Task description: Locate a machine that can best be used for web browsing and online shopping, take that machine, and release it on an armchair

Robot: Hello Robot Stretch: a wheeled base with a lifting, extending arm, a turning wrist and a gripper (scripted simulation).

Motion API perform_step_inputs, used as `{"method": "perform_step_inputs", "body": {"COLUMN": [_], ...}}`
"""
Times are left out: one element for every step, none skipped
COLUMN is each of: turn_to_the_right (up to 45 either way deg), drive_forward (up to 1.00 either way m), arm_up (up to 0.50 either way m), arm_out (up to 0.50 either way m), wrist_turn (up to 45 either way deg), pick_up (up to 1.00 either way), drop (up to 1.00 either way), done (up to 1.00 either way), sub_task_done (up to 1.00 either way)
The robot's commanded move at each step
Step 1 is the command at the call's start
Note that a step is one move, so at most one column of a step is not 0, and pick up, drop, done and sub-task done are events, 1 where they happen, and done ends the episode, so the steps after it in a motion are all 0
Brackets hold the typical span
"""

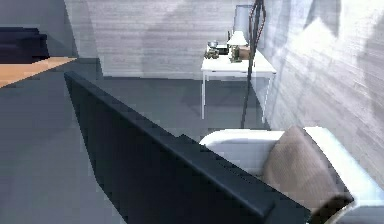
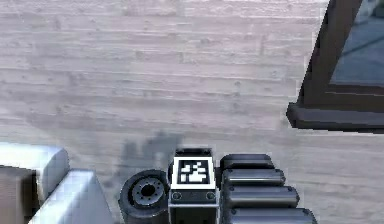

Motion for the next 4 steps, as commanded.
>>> {"method": "perform_step_inputs", "body": {"turn_to_the_right": [30.0,-27.0,21.0,-15.0], "drive_forward": [0.0,0.0,0.0,0.0], "arm_up": [0.0,0.0,0.0,0.0], "arm_out": [0.0,0.0,0.0,0.0], "wrist_turn": [0.0,0.0,0.0,0.0], "pick_up": [0.0,0.0,0.0,0.0], "drop": [0.0,0.0,0.0,0.0], "done": [0.0,0.0,0.0,0.0], "sub_task_done": [0.0,0.0,0.0,0.0]}}
